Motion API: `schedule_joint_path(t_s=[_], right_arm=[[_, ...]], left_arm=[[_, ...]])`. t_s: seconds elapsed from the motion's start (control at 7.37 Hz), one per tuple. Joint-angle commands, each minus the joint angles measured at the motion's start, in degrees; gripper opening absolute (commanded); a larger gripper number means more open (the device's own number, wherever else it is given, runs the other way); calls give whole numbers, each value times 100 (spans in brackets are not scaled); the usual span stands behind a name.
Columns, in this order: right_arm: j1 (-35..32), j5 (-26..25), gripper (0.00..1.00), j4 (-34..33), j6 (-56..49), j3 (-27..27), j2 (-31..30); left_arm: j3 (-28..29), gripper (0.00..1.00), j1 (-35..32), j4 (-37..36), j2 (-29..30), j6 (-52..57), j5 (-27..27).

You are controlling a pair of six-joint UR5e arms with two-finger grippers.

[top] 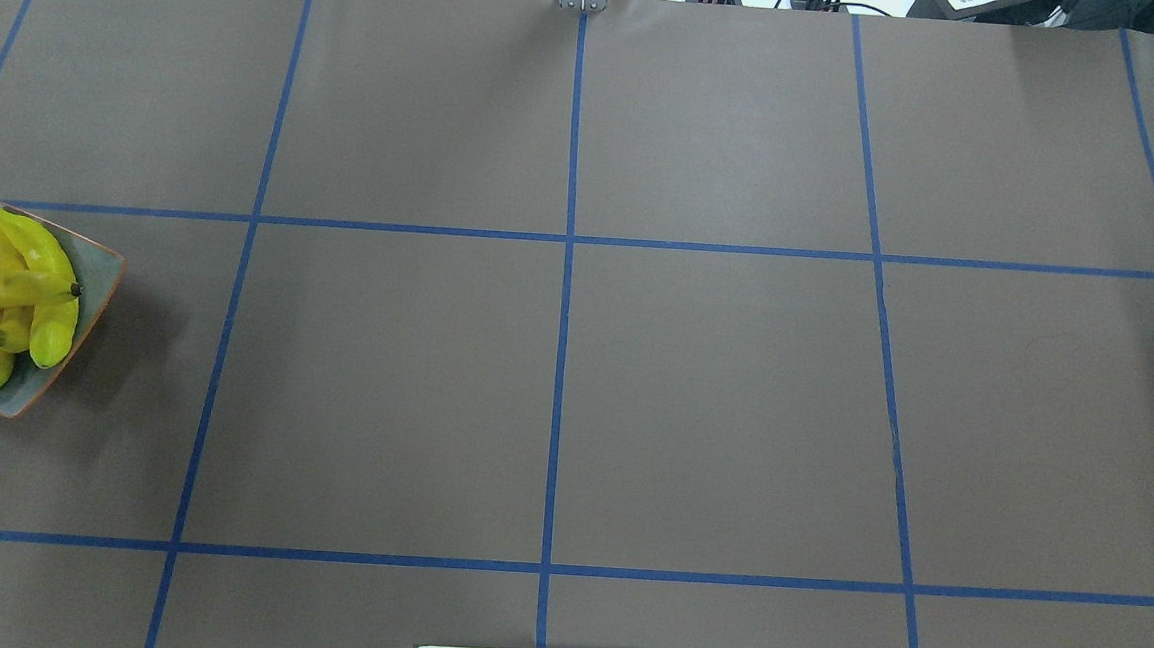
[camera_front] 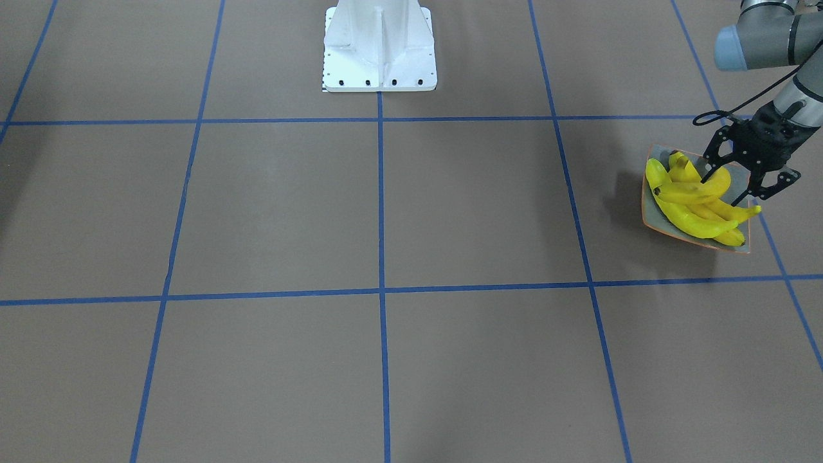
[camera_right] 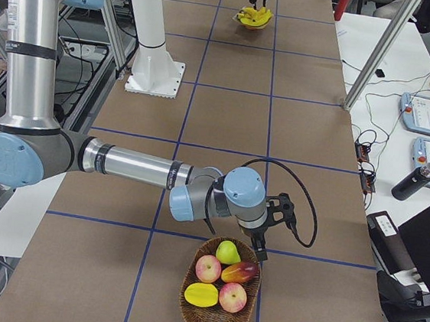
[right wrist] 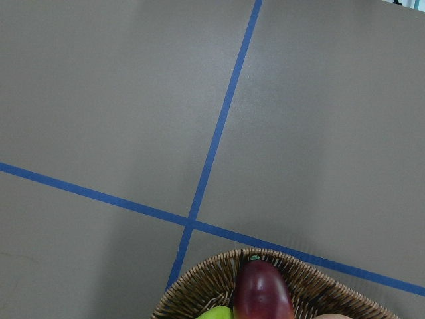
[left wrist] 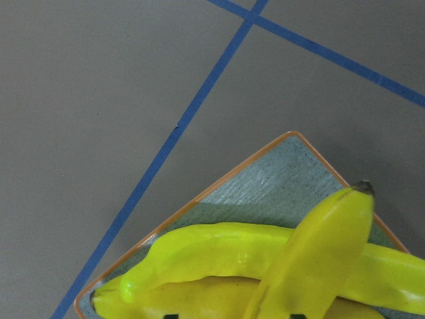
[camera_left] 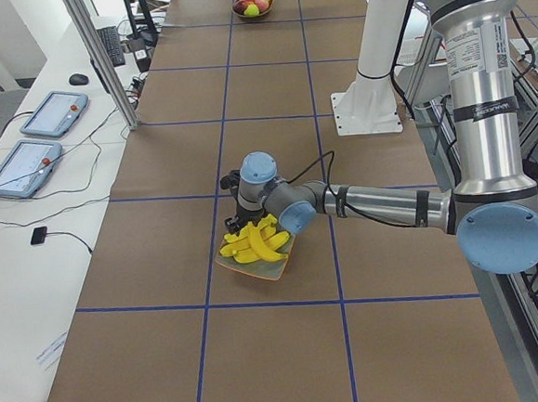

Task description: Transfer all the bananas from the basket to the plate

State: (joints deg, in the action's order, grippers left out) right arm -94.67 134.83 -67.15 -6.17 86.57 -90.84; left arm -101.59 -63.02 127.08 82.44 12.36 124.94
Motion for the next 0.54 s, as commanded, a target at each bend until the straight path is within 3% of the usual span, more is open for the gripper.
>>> schedule_joint_path(t_s=[0.0, 0.27, 0.41], right_arm=[[-7, -9, 100, -9, -7, 0, -4], [-33, -9, 100, -96, 28, -140, -13], [-42, -9, 100, -123, 46, -158, -30]], left_arm=[[-53, 99, -9, -78, 9, -232, 414], [-36, 99, -331, -287, 70, -1478, 585], [-80, 99, -795, -1333, 375, -1395, 619]])
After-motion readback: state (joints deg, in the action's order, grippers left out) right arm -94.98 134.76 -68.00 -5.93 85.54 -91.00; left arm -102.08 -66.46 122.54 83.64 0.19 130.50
